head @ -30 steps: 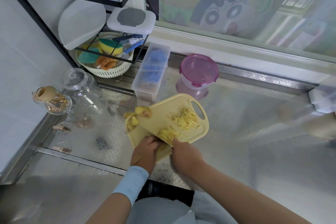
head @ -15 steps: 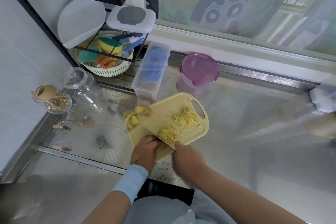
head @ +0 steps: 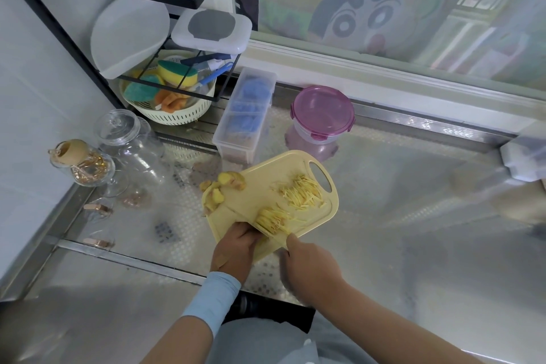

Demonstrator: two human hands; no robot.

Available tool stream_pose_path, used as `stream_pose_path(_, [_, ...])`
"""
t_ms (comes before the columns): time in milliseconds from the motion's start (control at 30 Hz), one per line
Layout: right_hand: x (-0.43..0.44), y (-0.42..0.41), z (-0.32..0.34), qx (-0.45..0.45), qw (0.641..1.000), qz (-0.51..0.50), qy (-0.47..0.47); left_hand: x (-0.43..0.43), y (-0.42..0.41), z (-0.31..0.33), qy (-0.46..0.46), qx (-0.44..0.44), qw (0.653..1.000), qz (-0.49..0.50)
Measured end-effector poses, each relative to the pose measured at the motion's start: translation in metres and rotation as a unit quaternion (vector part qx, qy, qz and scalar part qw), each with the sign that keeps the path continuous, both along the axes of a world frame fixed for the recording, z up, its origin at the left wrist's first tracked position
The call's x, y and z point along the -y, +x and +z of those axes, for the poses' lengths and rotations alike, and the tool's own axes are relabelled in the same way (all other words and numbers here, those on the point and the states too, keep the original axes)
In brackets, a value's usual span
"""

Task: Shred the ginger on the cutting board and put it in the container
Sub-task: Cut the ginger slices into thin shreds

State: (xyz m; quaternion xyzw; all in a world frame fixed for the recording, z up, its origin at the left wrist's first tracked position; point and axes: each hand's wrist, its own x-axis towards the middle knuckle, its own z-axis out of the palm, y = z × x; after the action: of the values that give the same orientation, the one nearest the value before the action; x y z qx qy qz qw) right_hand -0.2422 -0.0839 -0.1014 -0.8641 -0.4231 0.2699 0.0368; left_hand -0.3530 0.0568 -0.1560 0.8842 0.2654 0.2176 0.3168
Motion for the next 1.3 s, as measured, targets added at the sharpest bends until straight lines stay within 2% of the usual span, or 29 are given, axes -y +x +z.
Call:
stream_pose_path(133, [-0.001, 0.0, -0.001, -0.002, 1.0, 0.003, -0.01, 0.0, 0.0, 0.004, 0.019, 0.004, 1.0, -0.001])
stream_pose_path(300, [-0.014, 0.002, 0.0, -0.008, 1.0, 0.008, -0.019, -0.001, -0.002, 0.001, -0.033, -0.075, 0.997, 0.013])
stream_pose_path(367, [-0.024, 0.002, -0.001, -0.009, 1.0, 0.011, -0.024, -0.001, -0.002, -0.001, -0.053, -0.069, 0.996, 0.018])
stream_pose_path(467, [-0.031, 0.002, -0.002, -0.017, 0.999, 0.006, -0.03, -0.002, -0.002, 0.001, -0.014, -0.093, 0.995, 0.015])
stream_pose_path(633, [-0.018, 0.001, -0.002, -0.008, 1.0, 0.01, -0.003, 0.0, -0.003, 0.004, -0.079, -0.057, 0.995, 0.031])
stream_pose_path(733, [-0.005, 0.0, -0.002, 0.002, 1.0, 0.013, 0.008, 0.0, -0.001, 0.005, -0.062, -0.041, 0.997, 0.033])
stream_pose_path(867, [0.0, 0.0, -0.002, 0.0, 1.0, 0.006, 0.011, 0.0, -0.002, 0.004, 0.018, -0.031, 0.999, 0.018])
stream_pose_path(967, [-0.006, 0.0, -0.002, -0.012, 1.0, 0.005, 0.002, -0.001, -0.003, 0.002, 0.004, -0.052, 0.998, 0.035])
stream_pose_path(1067, [-0.023, 0.001, -0.001, -0.007, 1.0, 0.015, -0.022, -0.002, -0.003, 0.004, -0.064, -0.085, 0.994, 0.03])
stream_pose_path(1167, [-0.035, 0.001, 0.002, -0.011, 1.0, 0.01, -0.024, -0.003, -0.003, 0.005, -0.002, -0.124, 0.992, 0.003])
stream_pose_path(1300, [-0.032, 0.001, 0.001, -0.014, 1.0, 0.008, -0.016, -0.003, -0.003, 0.005, 0.004, -0.133, 0.991, -0.002])
